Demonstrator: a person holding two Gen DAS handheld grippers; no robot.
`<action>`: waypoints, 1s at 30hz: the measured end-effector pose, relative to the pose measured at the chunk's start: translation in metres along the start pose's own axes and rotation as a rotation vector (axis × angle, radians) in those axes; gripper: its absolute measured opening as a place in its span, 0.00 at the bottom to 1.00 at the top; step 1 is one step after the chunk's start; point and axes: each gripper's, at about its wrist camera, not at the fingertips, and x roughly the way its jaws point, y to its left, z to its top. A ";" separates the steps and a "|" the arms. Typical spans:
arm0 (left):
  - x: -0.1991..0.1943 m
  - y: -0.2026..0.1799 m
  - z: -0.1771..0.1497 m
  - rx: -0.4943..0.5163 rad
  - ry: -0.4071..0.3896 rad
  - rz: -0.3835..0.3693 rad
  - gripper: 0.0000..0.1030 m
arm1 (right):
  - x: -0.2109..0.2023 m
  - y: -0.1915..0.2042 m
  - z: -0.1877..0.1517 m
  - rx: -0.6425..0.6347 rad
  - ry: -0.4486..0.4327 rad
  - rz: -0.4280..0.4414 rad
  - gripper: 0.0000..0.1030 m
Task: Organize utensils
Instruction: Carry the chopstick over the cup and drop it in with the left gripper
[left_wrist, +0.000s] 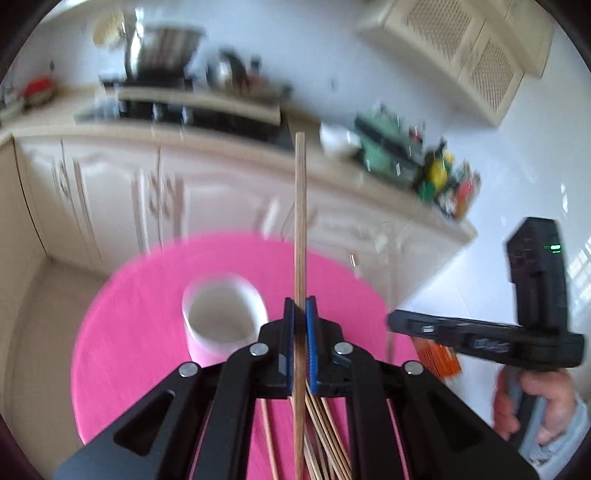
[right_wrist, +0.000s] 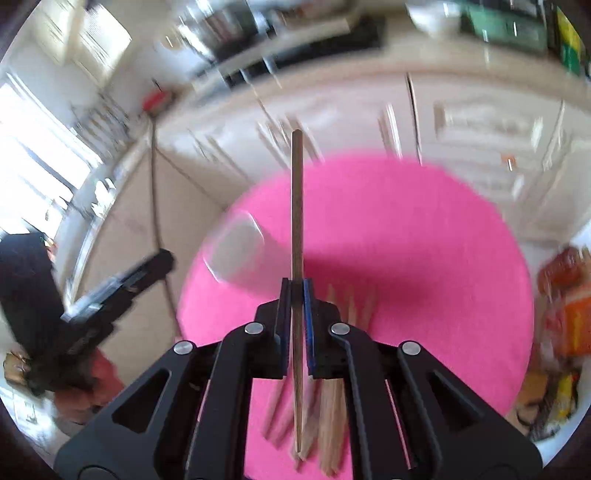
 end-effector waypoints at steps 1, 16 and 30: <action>-0.001 0.001 0.008 0.001 -0.031 0.007 0.06 | -0.004 0.012 0.007 -0.001 -0.043 0.015 0.06; 0.040 0.040 0.060 -0.018 -0.317 0.131 0.06 | 0.042 0.066 0.070 -0.050 -0.411 0.018 0.06; 0.063 0.063 0.009 -0.032 -0.212 0.175 0.06 | 0.073 0.065 0.037 -0.089 -0.345 -0.030 0.06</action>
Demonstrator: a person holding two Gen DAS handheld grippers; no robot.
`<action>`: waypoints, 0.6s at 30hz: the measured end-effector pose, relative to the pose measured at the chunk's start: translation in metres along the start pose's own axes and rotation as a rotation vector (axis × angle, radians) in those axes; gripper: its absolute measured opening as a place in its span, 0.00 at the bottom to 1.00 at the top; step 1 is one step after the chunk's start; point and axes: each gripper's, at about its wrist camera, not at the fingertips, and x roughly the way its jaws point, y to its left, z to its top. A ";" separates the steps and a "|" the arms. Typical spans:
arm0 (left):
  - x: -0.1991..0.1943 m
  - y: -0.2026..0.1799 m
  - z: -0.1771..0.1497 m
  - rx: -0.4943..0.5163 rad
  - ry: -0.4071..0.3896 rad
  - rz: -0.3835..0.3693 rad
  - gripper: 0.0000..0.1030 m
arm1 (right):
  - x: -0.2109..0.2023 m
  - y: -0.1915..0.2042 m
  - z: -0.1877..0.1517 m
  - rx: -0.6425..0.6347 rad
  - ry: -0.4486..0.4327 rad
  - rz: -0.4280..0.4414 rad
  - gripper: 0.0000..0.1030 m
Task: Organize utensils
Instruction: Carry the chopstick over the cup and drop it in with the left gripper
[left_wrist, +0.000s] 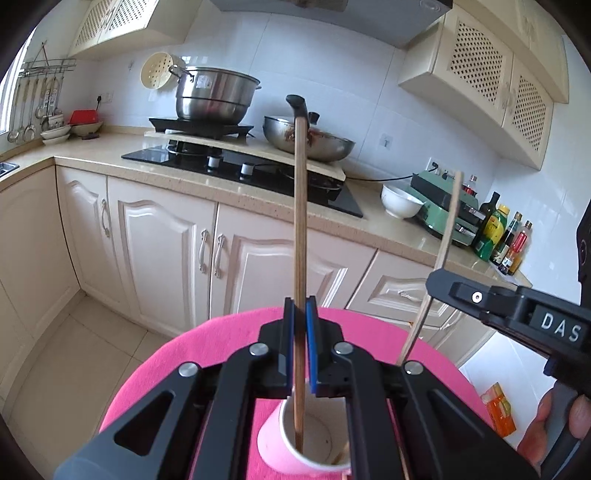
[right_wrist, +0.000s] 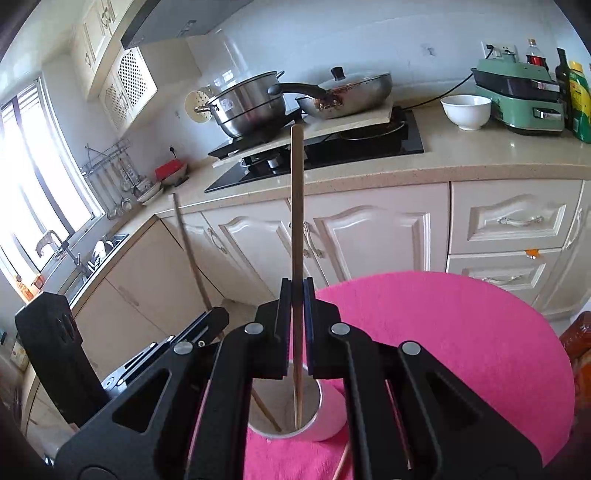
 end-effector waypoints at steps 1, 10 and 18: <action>-0.002 0.001 -0.002 -0.001 0.007 0.001 0.06 | -0.003 0.000 -0.003 0.000 0.005 -0.003 0.06; -0.020 -0.002 -0.023 0.004 0.081 0.026 0.06 | -0.013 -0.002 -0.029 -0.010 0.057 -0.009 0.07; -0.033 -0.005 -0.037 -0.028 0.138 0.037 0.24 | -0.020 0.000 -0.045 -0.011 0.090 -0.005 0.07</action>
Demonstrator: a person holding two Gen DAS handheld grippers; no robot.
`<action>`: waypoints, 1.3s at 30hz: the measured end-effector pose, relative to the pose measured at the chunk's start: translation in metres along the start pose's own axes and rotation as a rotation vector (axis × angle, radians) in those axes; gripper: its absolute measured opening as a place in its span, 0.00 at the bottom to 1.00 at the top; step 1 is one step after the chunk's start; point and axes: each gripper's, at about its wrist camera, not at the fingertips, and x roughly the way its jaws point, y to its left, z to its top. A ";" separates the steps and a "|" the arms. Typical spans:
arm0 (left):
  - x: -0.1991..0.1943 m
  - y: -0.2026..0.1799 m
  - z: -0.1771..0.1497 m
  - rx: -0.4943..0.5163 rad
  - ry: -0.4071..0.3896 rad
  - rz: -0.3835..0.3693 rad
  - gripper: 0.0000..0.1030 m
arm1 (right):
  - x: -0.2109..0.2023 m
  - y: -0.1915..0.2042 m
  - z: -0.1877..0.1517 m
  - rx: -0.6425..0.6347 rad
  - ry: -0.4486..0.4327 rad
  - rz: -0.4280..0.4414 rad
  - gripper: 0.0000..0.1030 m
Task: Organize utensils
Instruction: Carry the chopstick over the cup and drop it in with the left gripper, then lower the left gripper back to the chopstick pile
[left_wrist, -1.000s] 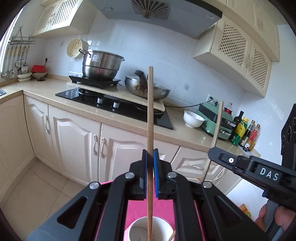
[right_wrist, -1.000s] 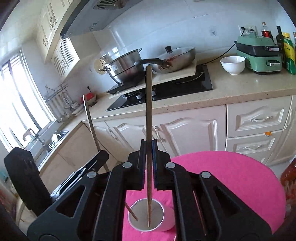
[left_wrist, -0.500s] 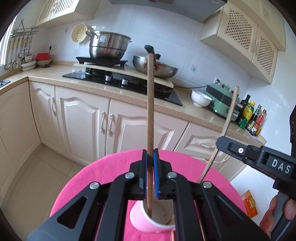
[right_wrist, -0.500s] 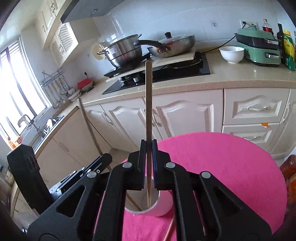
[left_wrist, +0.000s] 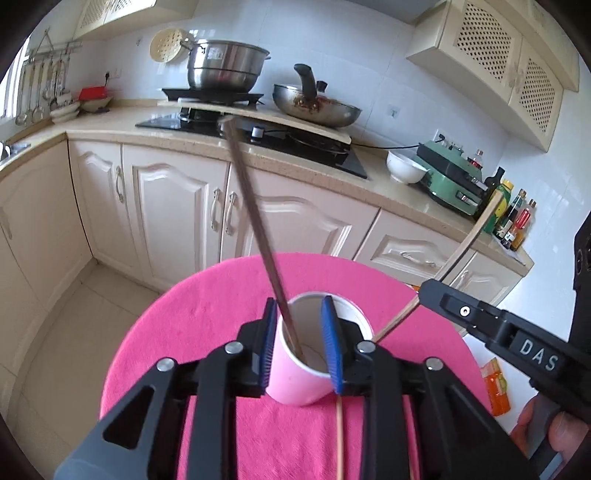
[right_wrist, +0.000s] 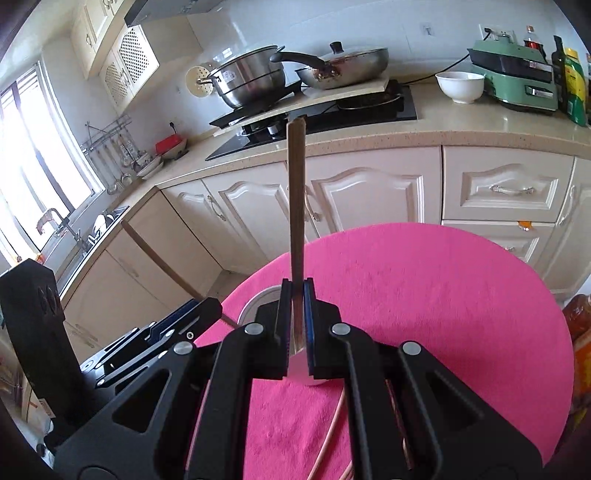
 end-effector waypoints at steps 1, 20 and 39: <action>-0.001 -0.001 -0.001 -0.004 0.009 0.004 0.27 | -0.001 -0.001 0.000 0.002 0.011 0.005 0.08; 0.025 -0.037 -0.079 0.067 0.396 0.023 0.29 | -0.055 -0.083 -0.049 0.063 0.146 -0.182 0.43; 0.098 -0.062 -0.118 0.183 0.688 0.109 0.12 | 0.001 -0.102 -0.110 0.106 0.523 -0.122 0.22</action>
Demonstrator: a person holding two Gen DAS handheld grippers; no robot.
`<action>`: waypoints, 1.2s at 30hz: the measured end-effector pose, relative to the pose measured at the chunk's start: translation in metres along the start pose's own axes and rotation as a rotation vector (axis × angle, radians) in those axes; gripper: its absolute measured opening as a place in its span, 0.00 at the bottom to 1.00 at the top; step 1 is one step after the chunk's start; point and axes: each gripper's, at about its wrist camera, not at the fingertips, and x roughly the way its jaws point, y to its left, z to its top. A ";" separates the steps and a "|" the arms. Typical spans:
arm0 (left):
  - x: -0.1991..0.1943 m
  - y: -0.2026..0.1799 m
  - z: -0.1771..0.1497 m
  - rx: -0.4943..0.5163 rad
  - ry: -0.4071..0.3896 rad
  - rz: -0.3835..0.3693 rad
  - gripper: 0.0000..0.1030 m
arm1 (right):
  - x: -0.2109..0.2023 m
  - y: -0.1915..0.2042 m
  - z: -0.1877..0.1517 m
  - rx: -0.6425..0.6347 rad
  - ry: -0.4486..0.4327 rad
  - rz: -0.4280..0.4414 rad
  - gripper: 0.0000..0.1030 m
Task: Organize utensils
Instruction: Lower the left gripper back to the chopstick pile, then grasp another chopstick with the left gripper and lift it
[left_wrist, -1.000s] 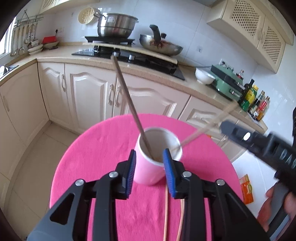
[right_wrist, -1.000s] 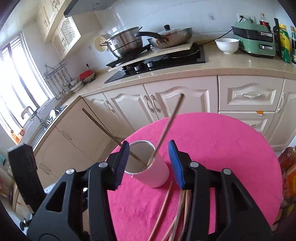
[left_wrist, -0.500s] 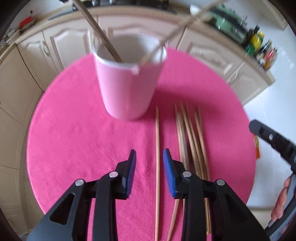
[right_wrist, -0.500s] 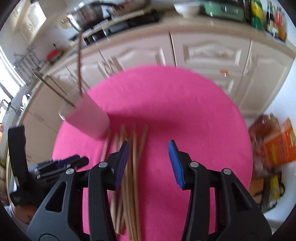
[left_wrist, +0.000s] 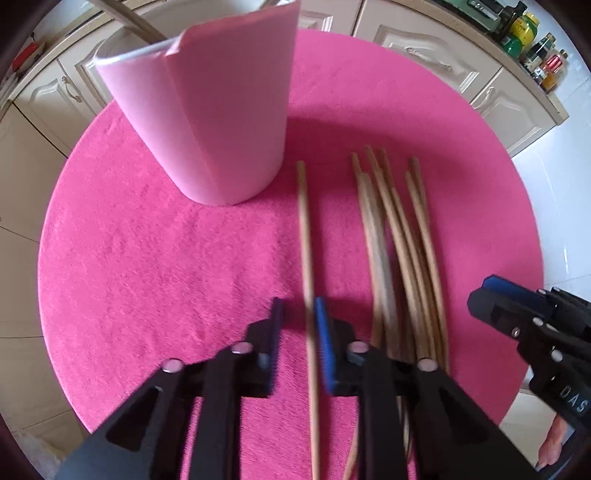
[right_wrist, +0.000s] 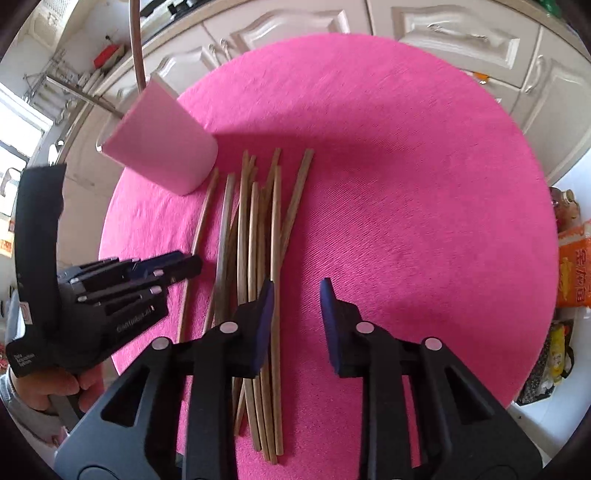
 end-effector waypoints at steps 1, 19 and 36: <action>0.000 0.002 0.003 -0.006 0.006 -0.005 0.10 | 0.003 0.002 0.001 -0.006 0.012 0.003 0.20; -0.035 0.021 -0.014 -0.011 -0.055 -0.071 0.05 | 0.032 0.018 0.010 -0.032 0.149 0.039 0.07; -0.101 0.022 -0.047 0.071 -0.210 -0.144 0.05 | -0.027 0.013 0.021 0.005 -0.001 0.081 0.06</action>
